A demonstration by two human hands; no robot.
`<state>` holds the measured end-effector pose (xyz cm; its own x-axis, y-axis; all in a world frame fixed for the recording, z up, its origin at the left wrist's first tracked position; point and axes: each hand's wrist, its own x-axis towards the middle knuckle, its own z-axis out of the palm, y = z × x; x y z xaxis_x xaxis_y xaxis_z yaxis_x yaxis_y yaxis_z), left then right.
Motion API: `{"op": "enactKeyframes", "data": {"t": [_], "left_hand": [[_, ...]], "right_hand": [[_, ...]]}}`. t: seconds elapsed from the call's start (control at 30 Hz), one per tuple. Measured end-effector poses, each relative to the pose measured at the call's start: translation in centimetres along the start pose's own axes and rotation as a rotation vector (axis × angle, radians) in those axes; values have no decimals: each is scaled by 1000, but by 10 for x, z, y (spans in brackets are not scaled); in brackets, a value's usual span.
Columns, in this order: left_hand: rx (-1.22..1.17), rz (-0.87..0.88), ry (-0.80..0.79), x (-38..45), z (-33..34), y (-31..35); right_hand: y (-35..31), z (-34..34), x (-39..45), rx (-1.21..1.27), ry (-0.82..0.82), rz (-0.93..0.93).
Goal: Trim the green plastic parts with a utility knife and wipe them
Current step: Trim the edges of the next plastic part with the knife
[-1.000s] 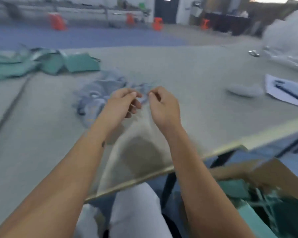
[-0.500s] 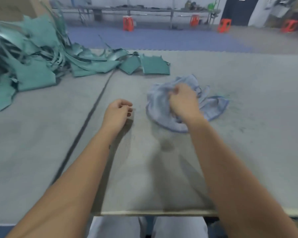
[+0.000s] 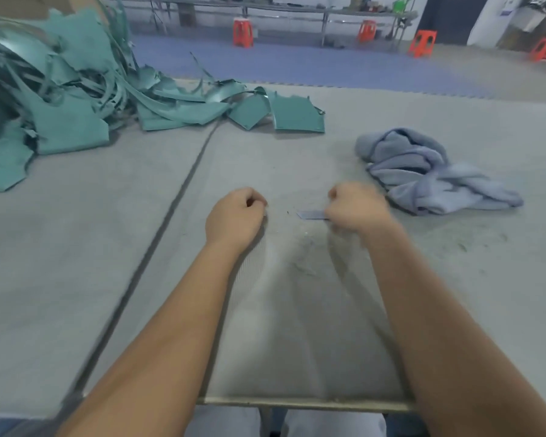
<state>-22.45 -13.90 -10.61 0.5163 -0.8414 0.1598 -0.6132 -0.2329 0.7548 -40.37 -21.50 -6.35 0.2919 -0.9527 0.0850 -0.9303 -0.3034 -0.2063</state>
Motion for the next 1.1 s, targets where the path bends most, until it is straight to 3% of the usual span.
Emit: {"op": "enactKeyframes", "data": {"t": [0.13,0.23,0.3,0.37,0.43,0.53,0.6,0.7,0.83,0.9,1.0,1.1], "left_hand": [[-370,-53,-3,3,-25,-6],[-316,-52,125,14,-67,-25],[-265,-88,232,21,-99,-41],[-170,-138,298,28,-127,-57],[-54,-174,307,34,-148,-72],[298,-182,344,43,-169,-95],[512,-77,387,49,-183,-109],[623,-42,381,63,-200,-130],[705,-202,392,91,-221,-150],[710,-373,365,102,-228,-158],[539,-613,232,113,-227,-170],[664,-693,98,116,-213,-173]], "right_hand": [[-3,2,0,-165,-39,-3],[-12,-11,11,-131,-144,-18],[-36,-15,16,-22,-2,-89],[-73,-14,19,146,158,-177],[-114,-5,21,310,217,-272],[-166,19,16,478,164,-374],[-185,39,13,516,94,-420],[-191,66,12,553,-34,-459],[-178,83,15,775,-122,-410],[-174,84,19,883,-139,-376],[-175,86,21,909,-163,-368],[-177,89,22,896,-167,-349]]}}
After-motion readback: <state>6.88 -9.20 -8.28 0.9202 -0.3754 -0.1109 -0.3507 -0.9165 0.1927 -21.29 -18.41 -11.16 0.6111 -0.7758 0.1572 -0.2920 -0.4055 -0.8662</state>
